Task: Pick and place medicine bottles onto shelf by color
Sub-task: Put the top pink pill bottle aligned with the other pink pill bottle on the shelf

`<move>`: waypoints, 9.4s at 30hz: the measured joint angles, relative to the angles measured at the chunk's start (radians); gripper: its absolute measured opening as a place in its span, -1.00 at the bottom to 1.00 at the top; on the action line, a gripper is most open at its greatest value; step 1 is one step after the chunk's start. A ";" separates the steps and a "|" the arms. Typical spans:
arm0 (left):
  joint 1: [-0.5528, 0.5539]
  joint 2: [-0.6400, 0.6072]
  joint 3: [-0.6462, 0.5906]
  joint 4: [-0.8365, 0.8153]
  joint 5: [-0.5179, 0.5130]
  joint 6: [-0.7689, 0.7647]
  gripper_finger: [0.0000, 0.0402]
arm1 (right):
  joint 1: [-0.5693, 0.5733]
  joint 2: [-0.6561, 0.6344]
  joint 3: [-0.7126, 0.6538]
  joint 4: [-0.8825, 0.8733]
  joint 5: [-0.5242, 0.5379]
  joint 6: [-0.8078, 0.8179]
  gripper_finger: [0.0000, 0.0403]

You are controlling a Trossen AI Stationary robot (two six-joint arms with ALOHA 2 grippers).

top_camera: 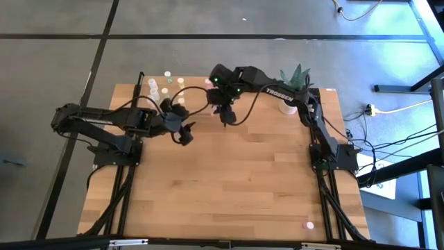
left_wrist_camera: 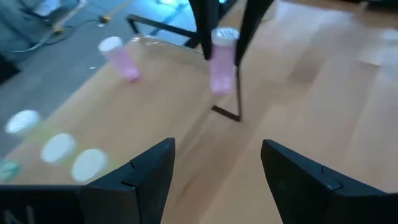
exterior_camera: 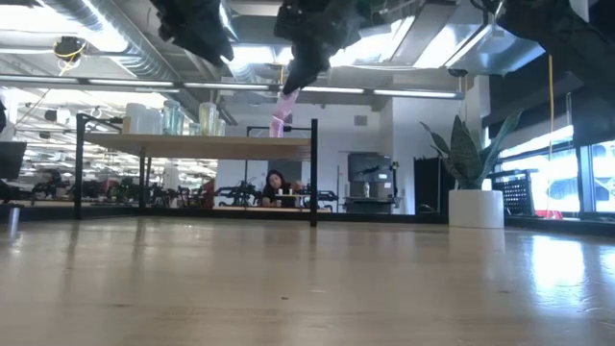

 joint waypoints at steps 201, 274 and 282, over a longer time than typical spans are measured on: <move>0.145 0.663 0.000 0.557 0.568 0.404 -0.44 | 0.126 -0.467 -0.028 -0.257 0.055 0.214 0.18; 0.474 0.451 0.353 -0.007 0.342 0.122 -0.48 | 0.126 -0.466 -0.028 -0.177 0.056 0.210 0.18; 0.478 0.451 0.353 0.016 0.319 0.149 -0.48 | 0.126 -0.466 -0.028 -0.177 0.056 0.210 0.18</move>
